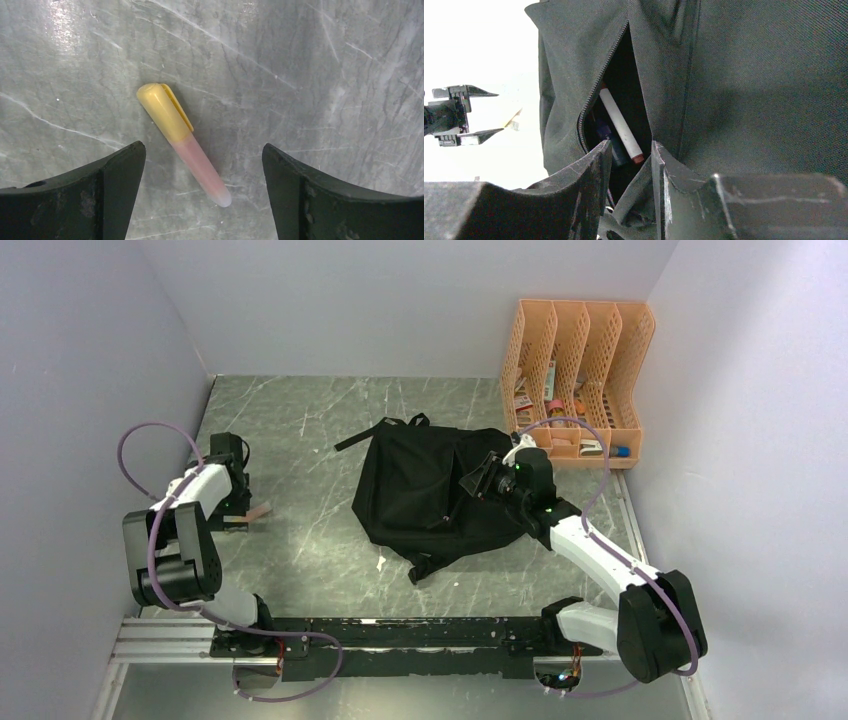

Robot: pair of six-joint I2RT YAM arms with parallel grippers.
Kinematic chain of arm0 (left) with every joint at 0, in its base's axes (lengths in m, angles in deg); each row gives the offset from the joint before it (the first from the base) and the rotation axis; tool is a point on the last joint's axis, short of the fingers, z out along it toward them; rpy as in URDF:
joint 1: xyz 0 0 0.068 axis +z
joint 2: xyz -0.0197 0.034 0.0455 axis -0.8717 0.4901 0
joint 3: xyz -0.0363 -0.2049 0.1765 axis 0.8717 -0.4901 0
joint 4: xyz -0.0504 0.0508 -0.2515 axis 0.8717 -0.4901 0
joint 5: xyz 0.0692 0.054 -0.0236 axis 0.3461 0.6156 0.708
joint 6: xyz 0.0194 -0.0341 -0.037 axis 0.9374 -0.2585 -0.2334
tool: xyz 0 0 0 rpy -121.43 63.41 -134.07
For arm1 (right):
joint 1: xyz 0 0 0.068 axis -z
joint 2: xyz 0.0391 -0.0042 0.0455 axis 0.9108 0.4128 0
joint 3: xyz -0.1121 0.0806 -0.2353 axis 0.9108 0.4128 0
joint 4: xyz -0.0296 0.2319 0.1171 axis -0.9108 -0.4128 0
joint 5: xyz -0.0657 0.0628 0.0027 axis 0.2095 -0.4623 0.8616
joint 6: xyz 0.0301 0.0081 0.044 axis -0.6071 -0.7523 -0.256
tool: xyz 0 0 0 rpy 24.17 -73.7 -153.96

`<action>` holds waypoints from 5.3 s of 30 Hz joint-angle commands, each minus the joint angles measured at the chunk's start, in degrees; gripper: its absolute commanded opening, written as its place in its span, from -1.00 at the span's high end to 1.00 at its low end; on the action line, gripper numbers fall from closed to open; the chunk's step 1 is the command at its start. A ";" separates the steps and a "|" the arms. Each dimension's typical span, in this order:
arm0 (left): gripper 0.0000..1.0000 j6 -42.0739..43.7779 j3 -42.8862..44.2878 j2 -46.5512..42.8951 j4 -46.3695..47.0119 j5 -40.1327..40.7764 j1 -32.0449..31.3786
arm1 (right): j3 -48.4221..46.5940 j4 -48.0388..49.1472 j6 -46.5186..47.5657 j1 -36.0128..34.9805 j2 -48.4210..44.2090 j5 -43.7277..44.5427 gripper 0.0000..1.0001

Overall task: Pack the student bag
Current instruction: Pick up the stationery from the center of the board, then place the stationery in the student bag.

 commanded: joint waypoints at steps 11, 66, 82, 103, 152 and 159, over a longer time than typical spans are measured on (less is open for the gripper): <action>-0.60 -3.95 0.74 2.60 2.67 2.02 0.89 | 0.14 0.52 0.04 0.29 -1.37 -1.45 0.23; 0.18 -9.00 4.93 11.81 0.24 6.51 -8.37 | 3.21 1.15 2.39 0.29 -6.91 -0.31 0.20; 0.83 2.92 1.24 11.44 12.02 1.21 -11.21 | 2.95 0.70 2.38 0.30 -6.82 -0.08 0.19; 0.90 44.27 1.60 -0.82 39.77 -30.45 -13.30 | 0.80 -0.75 0.19 0.28 -8.31 -0.49 0.19; 0.90 44.38 3.91 5.43 86.95 -68.63 -47.35 | -4.82 14.09 -12.16 0.20 -6.56 -12.92 -0.12; 0.90 44.65 4.58 5.84 86.47 -68.60 -47.85 | -4.66 15.53 -12.88 0.18 -5.13 -14.46 -0.03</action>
